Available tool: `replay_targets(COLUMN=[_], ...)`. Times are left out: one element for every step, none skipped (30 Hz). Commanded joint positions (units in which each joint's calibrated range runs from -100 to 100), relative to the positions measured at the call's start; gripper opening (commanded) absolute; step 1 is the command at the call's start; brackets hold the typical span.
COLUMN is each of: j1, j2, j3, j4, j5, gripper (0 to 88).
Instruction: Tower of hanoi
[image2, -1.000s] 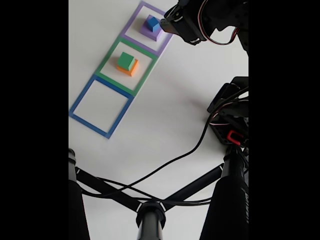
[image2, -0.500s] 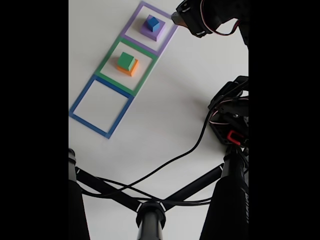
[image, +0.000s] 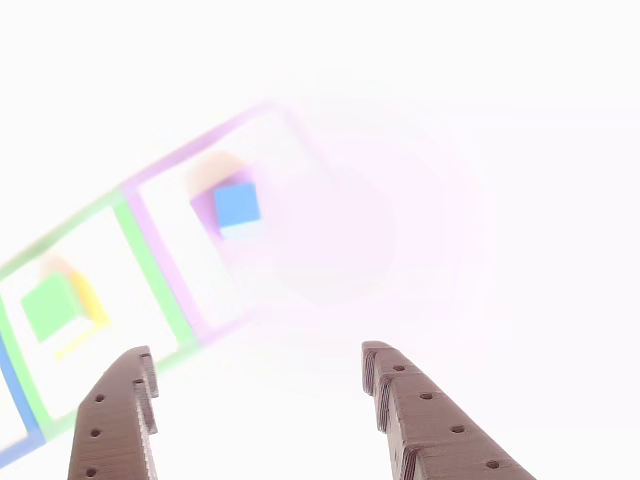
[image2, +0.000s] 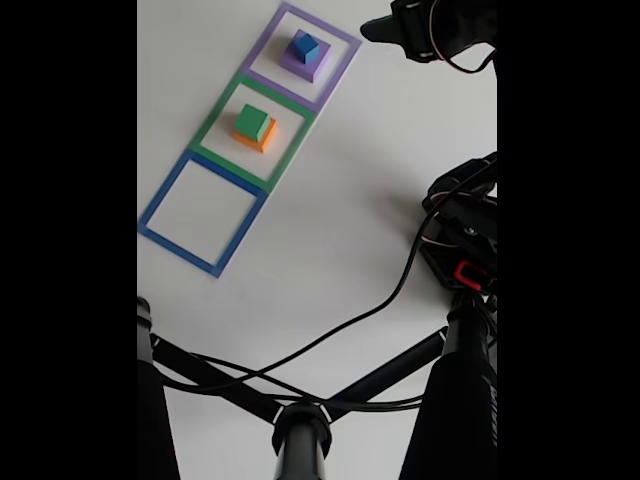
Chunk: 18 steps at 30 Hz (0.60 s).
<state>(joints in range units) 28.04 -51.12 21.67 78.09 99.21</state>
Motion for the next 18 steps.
replay_targets(j1=[-0.5, -1.1, -1.6, -2.2, -2.5, -2.9, -3.1, -3.4, -3.6, -3.7, -4.0, -4.1, -4.2, -4.3, -4.3, -4.4, -4.4, -4.5], j2=[-4.4, -5.0, -5.2, -5.2, -5.0, -4.6, -4.0, -2.9, -1.6, 0.1, 1.8, 3.9, 5.9, 8.0, 10.0, 11.8, 13.8, 15.5], j3=[12.1, 16.1, 19.1, 22.7, 26.2, 30.0, 33.1, 36.5, 39.0, 41.5, 43.8, 46.0, 47.7, 49.2, 50.1, 50.9, 51.6, 52.2], j4=[-13.6, -18.1, -21.9, -26.4, -31.4, -36.6, -41.7, -47.0, -51.5, -56.7, -61.7, -66.8, -71.1, -75.4, -78.6, -81.4, -84.6, -87.3], j5=[0.8, 0.8, 0.8, 0.8, 0.8, 0.8, 0.8, 0.8, 0.8, 0.8, 0.8, 0.8, 0.8, 0.8, 0.8, 0.8, 0.8, 0.8], gripper=[29.0, 29.5, 29.8, 30.1, 30.1, 30.2, 30.3, 30.3, 30.3, 30.2, 30.1, 30.1, 30.1, 30.1, 30.1, 30.2, 30.3, 30.5])
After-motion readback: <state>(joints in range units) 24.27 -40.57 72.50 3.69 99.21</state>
